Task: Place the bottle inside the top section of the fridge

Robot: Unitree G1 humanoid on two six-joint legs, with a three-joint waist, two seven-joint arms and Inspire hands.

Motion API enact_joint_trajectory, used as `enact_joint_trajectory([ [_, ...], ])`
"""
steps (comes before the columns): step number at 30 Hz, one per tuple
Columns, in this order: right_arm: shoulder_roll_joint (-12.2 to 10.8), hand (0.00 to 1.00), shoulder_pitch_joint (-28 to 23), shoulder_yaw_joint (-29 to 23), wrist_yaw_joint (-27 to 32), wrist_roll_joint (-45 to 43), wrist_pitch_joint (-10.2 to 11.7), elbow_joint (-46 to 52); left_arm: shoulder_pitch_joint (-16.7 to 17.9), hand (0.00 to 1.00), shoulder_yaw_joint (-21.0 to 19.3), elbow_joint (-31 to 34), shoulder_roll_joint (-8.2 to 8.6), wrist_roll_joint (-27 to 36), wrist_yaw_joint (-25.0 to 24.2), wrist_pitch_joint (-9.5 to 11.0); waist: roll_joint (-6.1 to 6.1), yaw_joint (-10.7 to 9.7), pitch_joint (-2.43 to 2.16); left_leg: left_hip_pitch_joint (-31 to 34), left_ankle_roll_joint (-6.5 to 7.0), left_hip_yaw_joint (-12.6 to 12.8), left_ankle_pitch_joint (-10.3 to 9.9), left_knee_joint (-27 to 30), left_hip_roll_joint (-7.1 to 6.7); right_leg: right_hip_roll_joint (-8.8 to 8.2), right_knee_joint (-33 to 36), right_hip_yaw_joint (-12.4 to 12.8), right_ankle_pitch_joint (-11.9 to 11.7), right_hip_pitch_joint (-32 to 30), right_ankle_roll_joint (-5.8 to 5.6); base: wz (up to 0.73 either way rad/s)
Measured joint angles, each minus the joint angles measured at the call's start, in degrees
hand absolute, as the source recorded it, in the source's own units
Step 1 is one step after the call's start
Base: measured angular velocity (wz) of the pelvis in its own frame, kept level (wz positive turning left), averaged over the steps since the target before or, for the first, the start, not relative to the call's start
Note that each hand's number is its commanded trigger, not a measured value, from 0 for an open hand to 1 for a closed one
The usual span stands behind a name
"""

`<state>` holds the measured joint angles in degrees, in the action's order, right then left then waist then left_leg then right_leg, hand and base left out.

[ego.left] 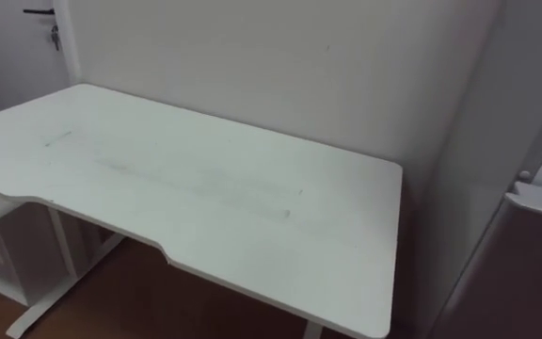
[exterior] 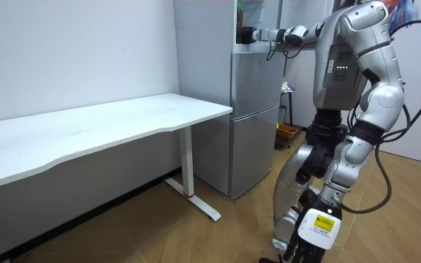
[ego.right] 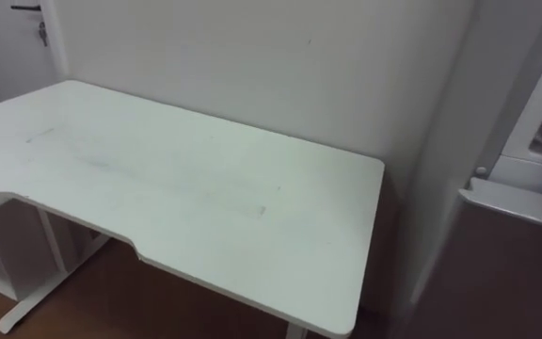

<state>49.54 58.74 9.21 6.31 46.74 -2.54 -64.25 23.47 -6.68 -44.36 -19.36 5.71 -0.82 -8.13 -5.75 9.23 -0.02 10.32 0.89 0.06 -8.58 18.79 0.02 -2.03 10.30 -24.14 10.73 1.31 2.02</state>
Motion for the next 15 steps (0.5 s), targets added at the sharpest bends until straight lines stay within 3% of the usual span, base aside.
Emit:
enact_joint_trajectory([
  [7,0.0,0.00,-6.6,-2.1,-0.5,0.0,-0.1,9.0,1.6,0.00,0.0,0.0,0.79,-0.2,-0.2,-0.1,0.51,-0.9,-0.47,-1.1,-0.08,0.5,-0.2,-0.3,0.08,0.02,-0.5,0.1,0.1,1.0,0.00,-0.01],
  [11,-0.1,0.00,-10.9,-3.8,-0.7,0.0,-0.1,14.2,1.6,0.00,0.0,0.0,1.06,-1.0,-0.2,-0.1,0.37,-1.2,-0.51,-2.3,-0.10,1.0,-0.2,-1.3,0.11,-0.07,-0.5,0.5,0.2,1.7,-0.02,-0.06],
  [15,0.0,0.00,-12.2,-3.9,-0.6,0.0,-0.1,16.1,1.5,0.00,0.0,1.1,1.05,-1.4,-0.1,-0.1,0.06,-1.6,-0.37,-2.6,-0.11,1.2,-0.2,-1.5,0.13,-0.19,-0.5,0.5,0.3,1.8,-0.02,-0.01],
])
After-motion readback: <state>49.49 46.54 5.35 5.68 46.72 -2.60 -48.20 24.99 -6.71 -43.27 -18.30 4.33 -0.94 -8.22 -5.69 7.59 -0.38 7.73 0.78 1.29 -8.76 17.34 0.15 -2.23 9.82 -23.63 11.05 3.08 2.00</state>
